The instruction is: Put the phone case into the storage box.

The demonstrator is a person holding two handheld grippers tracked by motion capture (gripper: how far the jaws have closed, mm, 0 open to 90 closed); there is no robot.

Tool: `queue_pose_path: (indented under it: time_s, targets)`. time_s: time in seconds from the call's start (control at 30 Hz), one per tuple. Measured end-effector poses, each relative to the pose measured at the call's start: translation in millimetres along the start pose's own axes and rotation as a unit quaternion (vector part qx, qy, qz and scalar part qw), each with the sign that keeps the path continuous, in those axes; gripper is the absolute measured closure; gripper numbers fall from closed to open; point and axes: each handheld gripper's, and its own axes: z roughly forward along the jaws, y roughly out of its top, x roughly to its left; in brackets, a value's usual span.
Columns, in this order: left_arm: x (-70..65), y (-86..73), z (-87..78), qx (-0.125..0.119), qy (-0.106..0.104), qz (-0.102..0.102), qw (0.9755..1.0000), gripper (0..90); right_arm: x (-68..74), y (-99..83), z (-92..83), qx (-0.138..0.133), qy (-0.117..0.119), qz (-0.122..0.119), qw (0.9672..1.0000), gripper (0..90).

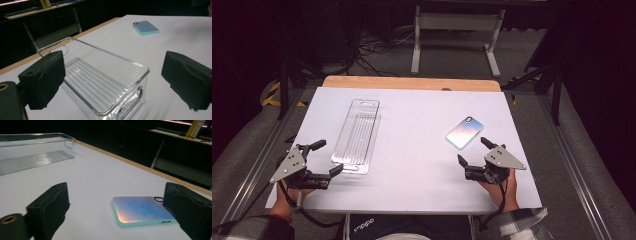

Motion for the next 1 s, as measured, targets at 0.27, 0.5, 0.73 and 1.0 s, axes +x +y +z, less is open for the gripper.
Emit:
queue_pose_path:
  time_s: [0.27, 0.5, 0.73, 1.0]
  targets:
    - [-2.2, -0.6, -2.1, 0.003, 0.001, 0.006, 1.0, 6.9, -8.5, -1.3, 0.9, 0.015, 0.022, 0.008, 0.9996, 38.1]
    - [-3.8, -0.3, -1.7, 0.002, 0.0, 0.012, 0.9999, 7.5, -14.2, 3.5, 2.7, 0.021, 0.021, -0.001, 0.9996, 72.8]
    - [-4.9, -0.9, -0.5, 0.007, 0.0, 0.012, 0.9999, 7.8, -33.4, 10.7, 14.7, 0.029, 0.031, 0.013, 0.999, 90.0]
    - [-5.4, -0.7, 1.2, 0.007, -0.002, 0.015, 0.9999, 8.0, -55.4, 25.9, 53.4, 0.067, 0.026, 0.021, 0.9972, 90.0]
